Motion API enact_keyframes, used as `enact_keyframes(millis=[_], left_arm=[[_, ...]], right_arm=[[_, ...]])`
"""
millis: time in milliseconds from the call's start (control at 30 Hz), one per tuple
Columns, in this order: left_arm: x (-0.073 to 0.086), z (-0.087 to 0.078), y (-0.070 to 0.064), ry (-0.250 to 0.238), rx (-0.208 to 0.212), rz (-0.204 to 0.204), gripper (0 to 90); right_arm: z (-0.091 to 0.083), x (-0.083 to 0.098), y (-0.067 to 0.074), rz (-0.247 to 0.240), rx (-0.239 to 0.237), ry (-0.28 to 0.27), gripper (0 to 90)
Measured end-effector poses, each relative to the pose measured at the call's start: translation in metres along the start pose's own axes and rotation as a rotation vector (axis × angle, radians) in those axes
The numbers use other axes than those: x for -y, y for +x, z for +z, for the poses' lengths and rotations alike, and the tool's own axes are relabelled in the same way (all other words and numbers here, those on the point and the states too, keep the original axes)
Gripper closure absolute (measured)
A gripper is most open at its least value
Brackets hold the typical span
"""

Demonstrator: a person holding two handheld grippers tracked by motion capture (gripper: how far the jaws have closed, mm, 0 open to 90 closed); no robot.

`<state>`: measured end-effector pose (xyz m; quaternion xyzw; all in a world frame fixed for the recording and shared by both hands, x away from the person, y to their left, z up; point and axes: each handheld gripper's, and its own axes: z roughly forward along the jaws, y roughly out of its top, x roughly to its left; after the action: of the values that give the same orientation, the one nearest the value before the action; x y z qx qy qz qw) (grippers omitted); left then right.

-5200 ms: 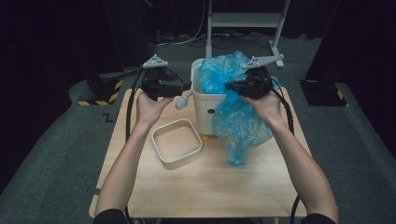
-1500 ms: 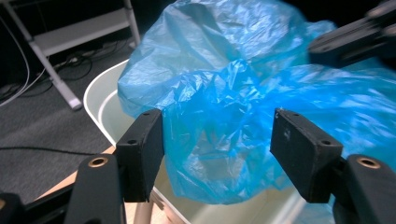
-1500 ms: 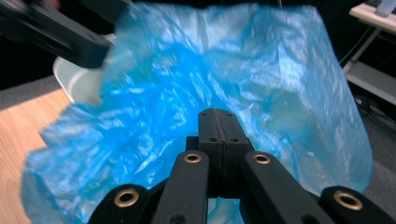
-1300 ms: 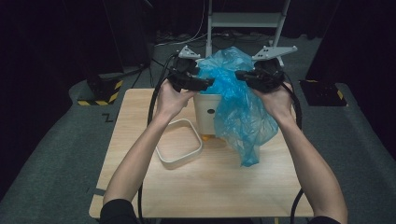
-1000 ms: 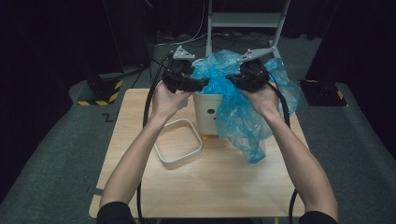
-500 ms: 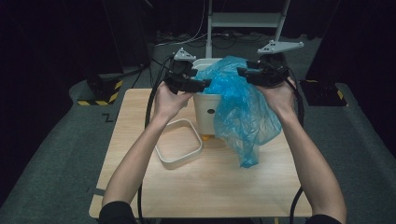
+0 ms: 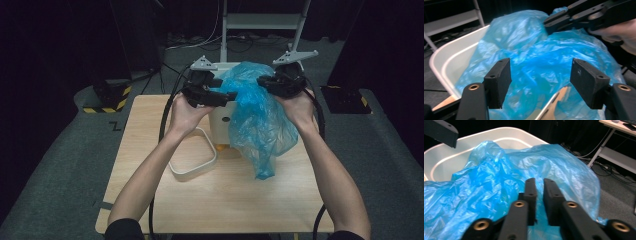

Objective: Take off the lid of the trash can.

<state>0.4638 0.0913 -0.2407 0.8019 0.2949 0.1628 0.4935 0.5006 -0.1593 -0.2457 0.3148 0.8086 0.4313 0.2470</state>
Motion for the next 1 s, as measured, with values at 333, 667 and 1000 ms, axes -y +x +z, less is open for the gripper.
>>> enact_keyframes(millis=[333, 667, 1000], left_arm=[[-0.004, 0.009, -0.014, -0.012, 0.034, 0.046, 32.9], [-0.003, 0.02, -0.013, 0.002, 0.109, 0.094, 66.4], [-0.006, 0.011, -0.004, 0.015, 0.112, 0.109, 88.8]], right_arm=[[0.009, -0.002, 0.009, -0.031, 0.009, 0.029, 90.0], [0.007, -0.002, 0.009, -0.01, -0.029, -0.003, 77.8], [-0.013, -0.002, 0.009, -0.053, 0.008, -0.062, 58.4]])
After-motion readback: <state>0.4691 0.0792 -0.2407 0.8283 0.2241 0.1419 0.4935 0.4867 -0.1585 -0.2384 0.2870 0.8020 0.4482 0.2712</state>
